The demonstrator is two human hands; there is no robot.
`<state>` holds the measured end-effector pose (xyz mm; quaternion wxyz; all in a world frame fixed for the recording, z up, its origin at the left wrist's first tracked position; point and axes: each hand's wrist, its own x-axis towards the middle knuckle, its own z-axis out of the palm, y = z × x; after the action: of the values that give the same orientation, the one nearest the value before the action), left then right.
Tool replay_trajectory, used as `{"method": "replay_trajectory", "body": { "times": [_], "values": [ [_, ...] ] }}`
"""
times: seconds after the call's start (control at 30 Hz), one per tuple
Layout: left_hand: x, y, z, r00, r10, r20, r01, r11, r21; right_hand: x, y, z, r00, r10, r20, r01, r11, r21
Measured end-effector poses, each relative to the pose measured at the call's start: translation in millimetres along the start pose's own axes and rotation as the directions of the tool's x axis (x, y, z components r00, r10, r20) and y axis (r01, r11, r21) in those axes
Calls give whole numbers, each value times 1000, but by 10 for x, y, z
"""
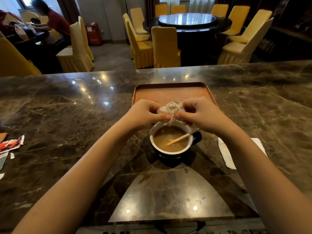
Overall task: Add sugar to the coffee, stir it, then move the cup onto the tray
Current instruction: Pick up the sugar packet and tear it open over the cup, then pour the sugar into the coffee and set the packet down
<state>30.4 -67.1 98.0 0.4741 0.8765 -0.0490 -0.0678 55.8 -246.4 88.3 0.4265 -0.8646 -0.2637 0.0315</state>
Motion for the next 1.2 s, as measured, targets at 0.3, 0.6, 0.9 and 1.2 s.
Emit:
{"method": "replay_trajectory", "body": {
  "times": [0.3,0.6,0.9,1.2],
  "values": [
    [-80,-39,-49,988,49,-147,-56,997,-45,-154,-45,38,984,-12,-176,10,1000,-13],
    [-201,102,69,977,100,-190,-118,989,-84,-516,-65,341,932,-119,-343,95,992,-87],
    [-343,77,43,941,218,-257,-208,976,68,-805,3,311,928,-77,-364,83,997,3],
    [-427,19,-120,922,234,-309,-233,972,43,-726,301,114,881,335,-336,-254,931,263]
  ]
}}
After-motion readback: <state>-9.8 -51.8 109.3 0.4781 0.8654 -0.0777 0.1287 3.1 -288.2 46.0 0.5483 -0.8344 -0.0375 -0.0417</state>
